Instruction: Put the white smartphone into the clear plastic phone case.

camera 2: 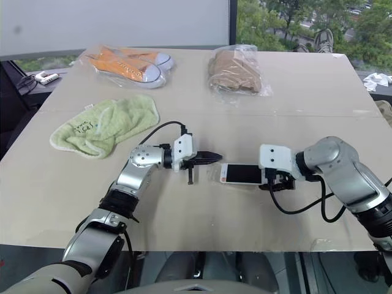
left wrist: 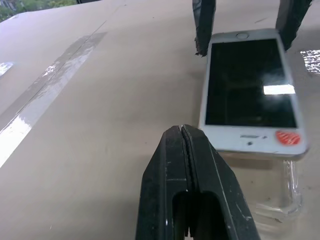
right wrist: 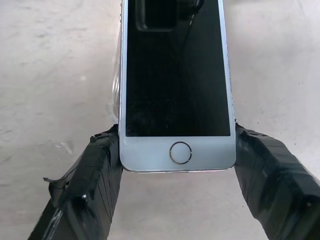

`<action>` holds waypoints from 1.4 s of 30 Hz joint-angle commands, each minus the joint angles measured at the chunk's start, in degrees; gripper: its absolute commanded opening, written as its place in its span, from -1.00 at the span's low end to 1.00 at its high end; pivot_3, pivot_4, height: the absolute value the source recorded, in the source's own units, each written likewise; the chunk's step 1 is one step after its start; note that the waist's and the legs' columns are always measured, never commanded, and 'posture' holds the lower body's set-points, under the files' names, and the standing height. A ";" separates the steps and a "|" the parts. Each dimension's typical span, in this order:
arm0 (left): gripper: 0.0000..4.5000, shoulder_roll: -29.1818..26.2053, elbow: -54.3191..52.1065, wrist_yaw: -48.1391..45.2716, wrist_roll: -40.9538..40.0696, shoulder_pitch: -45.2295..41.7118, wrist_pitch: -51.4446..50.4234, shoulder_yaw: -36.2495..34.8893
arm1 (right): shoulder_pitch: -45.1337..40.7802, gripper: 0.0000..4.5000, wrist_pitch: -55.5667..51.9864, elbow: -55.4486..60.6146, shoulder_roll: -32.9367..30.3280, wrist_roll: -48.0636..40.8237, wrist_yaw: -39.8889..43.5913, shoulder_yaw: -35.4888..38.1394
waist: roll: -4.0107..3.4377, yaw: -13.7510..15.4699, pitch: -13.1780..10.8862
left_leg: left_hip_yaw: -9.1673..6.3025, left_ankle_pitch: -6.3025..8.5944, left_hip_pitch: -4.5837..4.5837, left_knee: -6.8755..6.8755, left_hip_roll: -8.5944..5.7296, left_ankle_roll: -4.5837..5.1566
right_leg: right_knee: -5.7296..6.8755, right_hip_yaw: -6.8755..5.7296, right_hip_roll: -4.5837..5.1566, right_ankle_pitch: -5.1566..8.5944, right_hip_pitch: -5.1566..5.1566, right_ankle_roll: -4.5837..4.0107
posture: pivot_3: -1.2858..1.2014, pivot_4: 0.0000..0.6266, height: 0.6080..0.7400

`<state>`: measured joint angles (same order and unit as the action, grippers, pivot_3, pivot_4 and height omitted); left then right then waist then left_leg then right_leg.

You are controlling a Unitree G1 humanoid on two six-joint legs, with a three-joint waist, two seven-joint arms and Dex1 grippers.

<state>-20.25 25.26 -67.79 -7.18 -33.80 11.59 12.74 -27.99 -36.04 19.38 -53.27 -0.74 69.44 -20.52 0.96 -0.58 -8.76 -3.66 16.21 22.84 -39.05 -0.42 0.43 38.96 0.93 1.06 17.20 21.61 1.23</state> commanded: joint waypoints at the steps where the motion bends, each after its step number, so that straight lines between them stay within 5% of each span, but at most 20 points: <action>1: -1.00 0.11 -3.83 -0.45 -1.91 0.06 -0.48 -0.54 | -1.45 0.29 -0.61 1.85 -0.61 0.41 0.04 0.15 | 0.00 0.00 0.00 | 0.00 0.00 0.01 0.00 0.00 0.00 | -0.01 0.00 0.00 0.00 0.00 0.00 | 0.03 -0.52 1.00; 20: -1.00 -0.81 -10.92 -5.11 -4.75 3.36 -6.42 1.56 | -2.02 0.29 -6.96 4.99 -0.72 0.58 0.11 -2.00 | 0.00 -0.01 0.00 | 0.00 0.00 0.01 0.00 0.00 0.00 | 0.00 0.00 0.00 0.00 0.00 0.00 | 0.03 -0.52 1.00; 33: -1.00 -1.85 -9.22 -4.27 0.81 4.26 -4.37 5.24 | -2.01 0.29 -7.90 5.51 -0.39 -0.15 -0.09 -2.04 | -0.01 -0.02 0.00 | 0.00 0.00 0.01 0.00 0.00 0.01 | -0.01 0.00 0.00 0.00 0.00 0.00 | 0.03 -0.52 1.00; 35: -1.00 -2.10 -8.31 -3.75 2.40 4.09 -3.02 6.16 | -1.95 0.75 -8.16 5.61 -0.34 -0.31 -0.17 -1.99 | 0.00 0.02 0.00 | 0.00 0.01 0.01 0.00 0.00 0.02 | -0.01 0.00 0.00 0.00 0.00 0.00 | 0.03 -0.52 1.00; 37: -1.00 -2.09 -7.21 -2.94 3.54 3.89 -2.04 6.59 | -1.85 0.98 -8.32 5.74 -0.32 -0.51 -0.28 -1.82 | -0.01 0.02 0.01 | -0.01 0.02 0.01 0.00 0.00 0.04 | 0.00 0.00 0.01 0.00 0.00 0.00 | 0.03 -0.52 1.00; 42: -1.00 -1.69 -5.75 -1.95 4.53 3.18 -1.22 6.92 | -1.72 0.98 -8.67 6.07 -0.37 -1.03 -0.46 -1.43 | -0.01 0.07 0.01 | -0.01 0.08 0.01 0.00 0.00 0.14 | 0.00 -0.01 0.01 0.00 0.00 0.00 | 0.03 -0.52 1.00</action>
<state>-22.13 18.90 -69.92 -3.57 -30.44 9.87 18.58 -29.54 -44.66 23.76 -53.20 -1.09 69.20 -22.75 0.95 -0.51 -8.75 -3.67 16.29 22.84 -39.05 -0.43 0.57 38.96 0.92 1.07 17.20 21.60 1.23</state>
